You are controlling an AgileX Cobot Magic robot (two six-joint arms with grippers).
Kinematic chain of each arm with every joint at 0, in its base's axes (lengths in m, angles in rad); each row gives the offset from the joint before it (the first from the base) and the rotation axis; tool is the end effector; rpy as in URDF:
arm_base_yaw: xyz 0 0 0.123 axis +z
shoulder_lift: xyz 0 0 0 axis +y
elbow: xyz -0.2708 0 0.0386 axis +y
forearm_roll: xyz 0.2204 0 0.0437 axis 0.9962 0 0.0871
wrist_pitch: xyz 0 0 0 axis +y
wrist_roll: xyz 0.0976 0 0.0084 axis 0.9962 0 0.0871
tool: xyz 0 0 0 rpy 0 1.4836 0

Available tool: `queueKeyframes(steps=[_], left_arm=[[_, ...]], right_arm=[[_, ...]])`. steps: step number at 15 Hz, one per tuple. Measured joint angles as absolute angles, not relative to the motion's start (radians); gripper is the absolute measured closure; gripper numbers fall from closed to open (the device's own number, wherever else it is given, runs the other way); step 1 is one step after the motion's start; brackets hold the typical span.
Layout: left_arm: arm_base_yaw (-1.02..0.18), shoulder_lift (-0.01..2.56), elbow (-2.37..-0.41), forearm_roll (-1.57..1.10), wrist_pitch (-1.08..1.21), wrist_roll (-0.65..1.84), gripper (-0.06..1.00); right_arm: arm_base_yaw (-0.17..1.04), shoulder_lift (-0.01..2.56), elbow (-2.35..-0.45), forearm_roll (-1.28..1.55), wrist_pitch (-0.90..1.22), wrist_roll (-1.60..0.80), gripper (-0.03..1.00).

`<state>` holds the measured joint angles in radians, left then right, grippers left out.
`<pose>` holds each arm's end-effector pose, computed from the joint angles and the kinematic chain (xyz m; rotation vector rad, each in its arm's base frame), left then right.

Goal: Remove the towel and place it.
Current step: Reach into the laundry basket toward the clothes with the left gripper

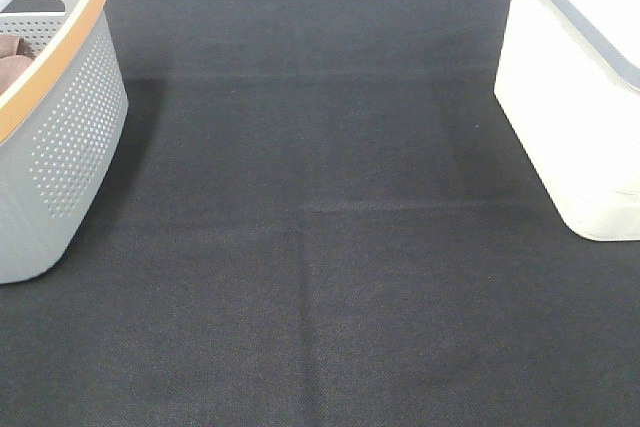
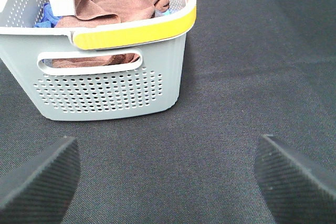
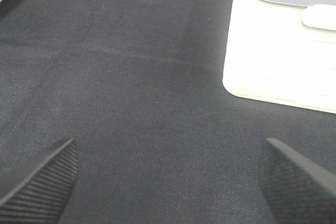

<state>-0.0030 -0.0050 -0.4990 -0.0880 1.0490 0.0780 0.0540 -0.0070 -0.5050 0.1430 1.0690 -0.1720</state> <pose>-0.0115 -0.0074 0.2618 0.0857 2.0242 -0.0577 -0.0142 0.0115 0.2620 -0.2376 2.0198 0.0968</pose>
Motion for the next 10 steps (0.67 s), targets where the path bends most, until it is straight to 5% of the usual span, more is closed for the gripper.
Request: queueKeyframes(steps=[10], left_arm=[[-0.003,-0.005,-0.499,-0.088,1.049,0.078,0.09]], right_arm=[[0.054,-0.007,-0.505,0.145,1.069,-0.172,0.09]])
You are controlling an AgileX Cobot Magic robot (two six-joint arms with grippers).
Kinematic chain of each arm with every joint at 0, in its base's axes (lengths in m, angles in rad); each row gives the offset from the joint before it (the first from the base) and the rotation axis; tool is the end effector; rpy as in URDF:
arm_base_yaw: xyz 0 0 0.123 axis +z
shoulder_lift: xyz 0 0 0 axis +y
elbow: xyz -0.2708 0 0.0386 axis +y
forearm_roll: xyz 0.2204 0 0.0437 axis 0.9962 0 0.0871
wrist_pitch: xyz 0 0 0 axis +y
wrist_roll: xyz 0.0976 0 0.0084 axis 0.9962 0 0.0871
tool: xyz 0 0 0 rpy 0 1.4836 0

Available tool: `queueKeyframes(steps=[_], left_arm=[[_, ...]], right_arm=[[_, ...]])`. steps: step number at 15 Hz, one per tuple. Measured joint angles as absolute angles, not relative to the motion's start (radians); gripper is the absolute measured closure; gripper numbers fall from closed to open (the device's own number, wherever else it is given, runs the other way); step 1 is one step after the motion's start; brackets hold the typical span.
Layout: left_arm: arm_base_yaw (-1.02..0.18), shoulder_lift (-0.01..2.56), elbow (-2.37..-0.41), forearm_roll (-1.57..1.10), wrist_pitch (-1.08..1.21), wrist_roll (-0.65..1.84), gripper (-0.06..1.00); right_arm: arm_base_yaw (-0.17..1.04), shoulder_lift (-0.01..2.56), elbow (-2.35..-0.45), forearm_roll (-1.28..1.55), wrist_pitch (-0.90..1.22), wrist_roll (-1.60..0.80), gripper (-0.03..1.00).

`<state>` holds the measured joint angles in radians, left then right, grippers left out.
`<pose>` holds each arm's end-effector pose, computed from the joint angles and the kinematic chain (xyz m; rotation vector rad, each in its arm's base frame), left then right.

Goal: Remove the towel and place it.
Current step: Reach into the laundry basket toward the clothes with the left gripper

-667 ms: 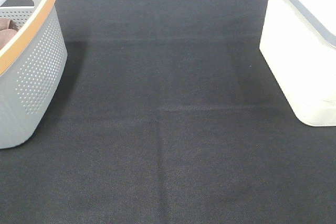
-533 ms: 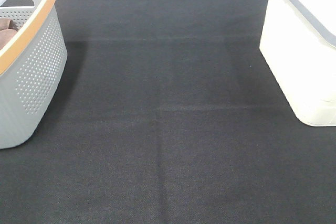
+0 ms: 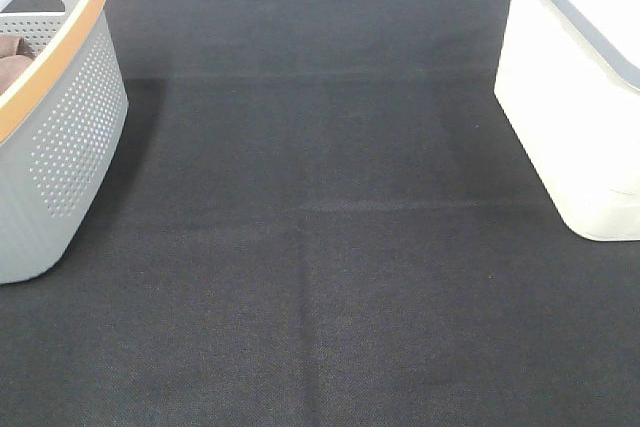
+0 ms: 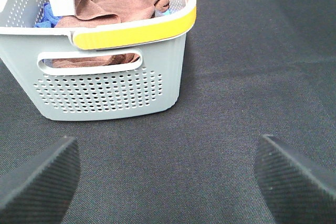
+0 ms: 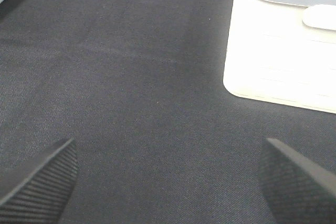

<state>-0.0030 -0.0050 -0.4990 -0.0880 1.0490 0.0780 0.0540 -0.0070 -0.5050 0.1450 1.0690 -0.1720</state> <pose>-0.0115 -0.0074 0.2618 0.0857 2.0242 -0.0577 -0.0142 0.0117 0.2621 -0.2377 2.0196 0.0992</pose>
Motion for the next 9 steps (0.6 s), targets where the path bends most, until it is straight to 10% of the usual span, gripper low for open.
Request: queueKeyframes(steps=[9], left_arm=[[-0.003,-0.005,-0.499,-0.088,1.049,0.078,0.09]], right_arm=[[0.054,-0.007,-0.505,0.145,1.069,-0.172,0.09]])
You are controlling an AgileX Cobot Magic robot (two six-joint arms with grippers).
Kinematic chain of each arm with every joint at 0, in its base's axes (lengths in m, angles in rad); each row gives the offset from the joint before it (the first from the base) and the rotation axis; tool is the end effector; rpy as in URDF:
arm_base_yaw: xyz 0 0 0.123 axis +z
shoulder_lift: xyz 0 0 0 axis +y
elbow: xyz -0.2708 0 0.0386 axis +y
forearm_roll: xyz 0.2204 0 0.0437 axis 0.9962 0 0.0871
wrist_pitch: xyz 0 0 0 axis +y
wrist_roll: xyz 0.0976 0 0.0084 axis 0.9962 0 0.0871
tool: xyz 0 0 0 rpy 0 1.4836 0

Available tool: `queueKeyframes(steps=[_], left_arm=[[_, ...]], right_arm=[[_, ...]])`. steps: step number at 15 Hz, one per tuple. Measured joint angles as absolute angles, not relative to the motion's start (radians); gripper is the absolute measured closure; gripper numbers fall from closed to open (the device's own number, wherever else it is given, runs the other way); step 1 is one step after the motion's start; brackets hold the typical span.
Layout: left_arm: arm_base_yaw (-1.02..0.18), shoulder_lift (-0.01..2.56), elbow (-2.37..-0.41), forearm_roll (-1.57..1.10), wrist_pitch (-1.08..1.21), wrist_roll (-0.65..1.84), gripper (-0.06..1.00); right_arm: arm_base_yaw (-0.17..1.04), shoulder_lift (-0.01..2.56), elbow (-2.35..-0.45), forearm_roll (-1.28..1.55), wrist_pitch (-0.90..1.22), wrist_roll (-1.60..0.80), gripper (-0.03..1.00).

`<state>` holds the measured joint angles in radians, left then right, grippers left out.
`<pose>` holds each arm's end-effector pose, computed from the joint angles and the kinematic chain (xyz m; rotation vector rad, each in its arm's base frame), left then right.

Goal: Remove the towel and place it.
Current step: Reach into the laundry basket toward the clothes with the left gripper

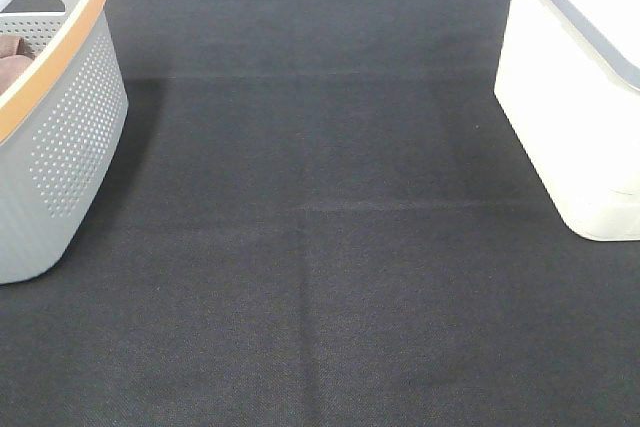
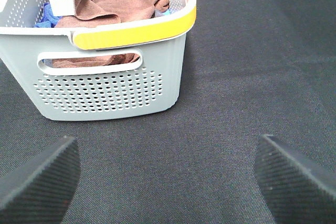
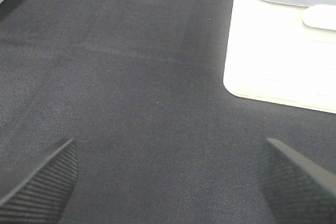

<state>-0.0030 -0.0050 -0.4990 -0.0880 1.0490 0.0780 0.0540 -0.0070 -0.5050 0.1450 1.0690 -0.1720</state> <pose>-0.0115 -0.0074 0.2618 0.0857 2.0242 -0.0577 -0.0142 0.0117 0.2621 -0.2377 2.0196 0.0992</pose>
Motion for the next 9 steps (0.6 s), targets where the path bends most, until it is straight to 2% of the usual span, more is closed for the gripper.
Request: queueKeyframes(steps=[9], left_arm=[[-0.003,-0.005,-0.499,-0.088,1.049,0.078,0.09]], right_arm=[[0.054,-0.007,-0.505,0.145,1.069,-0.172,0.09]])
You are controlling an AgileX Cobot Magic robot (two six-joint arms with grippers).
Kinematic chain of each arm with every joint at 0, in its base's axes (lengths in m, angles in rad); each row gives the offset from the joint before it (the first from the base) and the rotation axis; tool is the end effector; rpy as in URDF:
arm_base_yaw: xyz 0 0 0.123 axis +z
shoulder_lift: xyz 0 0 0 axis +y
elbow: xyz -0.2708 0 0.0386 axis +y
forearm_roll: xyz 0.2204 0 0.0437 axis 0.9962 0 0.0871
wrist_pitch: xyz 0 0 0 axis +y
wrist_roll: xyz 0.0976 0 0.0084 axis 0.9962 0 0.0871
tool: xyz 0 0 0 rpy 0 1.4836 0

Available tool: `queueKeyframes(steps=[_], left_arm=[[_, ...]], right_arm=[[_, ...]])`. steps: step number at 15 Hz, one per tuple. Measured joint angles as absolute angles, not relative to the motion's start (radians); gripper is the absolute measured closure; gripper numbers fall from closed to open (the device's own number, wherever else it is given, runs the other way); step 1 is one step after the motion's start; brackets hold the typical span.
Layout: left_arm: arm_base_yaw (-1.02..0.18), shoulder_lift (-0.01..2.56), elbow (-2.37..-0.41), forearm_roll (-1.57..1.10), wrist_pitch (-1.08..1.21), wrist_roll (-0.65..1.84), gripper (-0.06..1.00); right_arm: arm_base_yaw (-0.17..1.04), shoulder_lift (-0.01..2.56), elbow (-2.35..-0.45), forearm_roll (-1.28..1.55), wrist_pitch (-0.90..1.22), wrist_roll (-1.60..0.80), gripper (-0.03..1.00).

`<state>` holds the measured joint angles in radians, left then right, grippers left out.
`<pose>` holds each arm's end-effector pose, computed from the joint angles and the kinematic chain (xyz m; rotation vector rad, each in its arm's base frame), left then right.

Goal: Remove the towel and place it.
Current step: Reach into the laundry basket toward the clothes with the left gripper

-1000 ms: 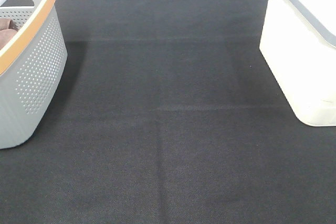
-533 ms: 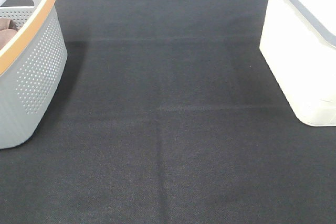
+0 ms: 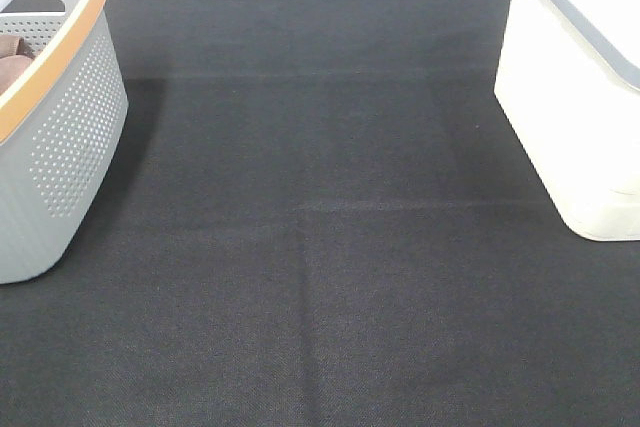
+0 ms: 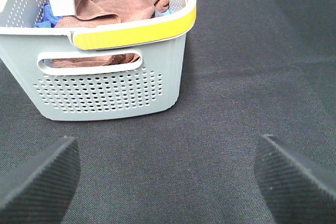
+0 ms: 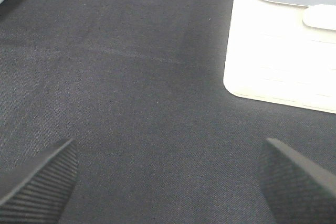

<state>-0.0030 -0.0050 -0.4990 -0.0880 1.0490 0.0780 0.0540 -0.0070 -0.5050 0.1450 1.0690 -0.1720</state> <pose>-0.0115 -0.0074 0.2618 0.0857 2.0242 -0.0577 -0.0142 0.0117 0.2621 -0.2377 2.0196 0.0992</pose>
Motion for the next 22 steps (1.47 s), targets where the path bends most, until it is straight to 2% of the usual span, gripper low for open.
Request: queueKeyframes(steps=[22], left_arm=[[-0.003,-0.005,-0.499,-0.088,1.049,0.078,0.09]], right_arm=[[0.054,-0.007,-0.505,0.146,1.069,-0.172,0.09]])
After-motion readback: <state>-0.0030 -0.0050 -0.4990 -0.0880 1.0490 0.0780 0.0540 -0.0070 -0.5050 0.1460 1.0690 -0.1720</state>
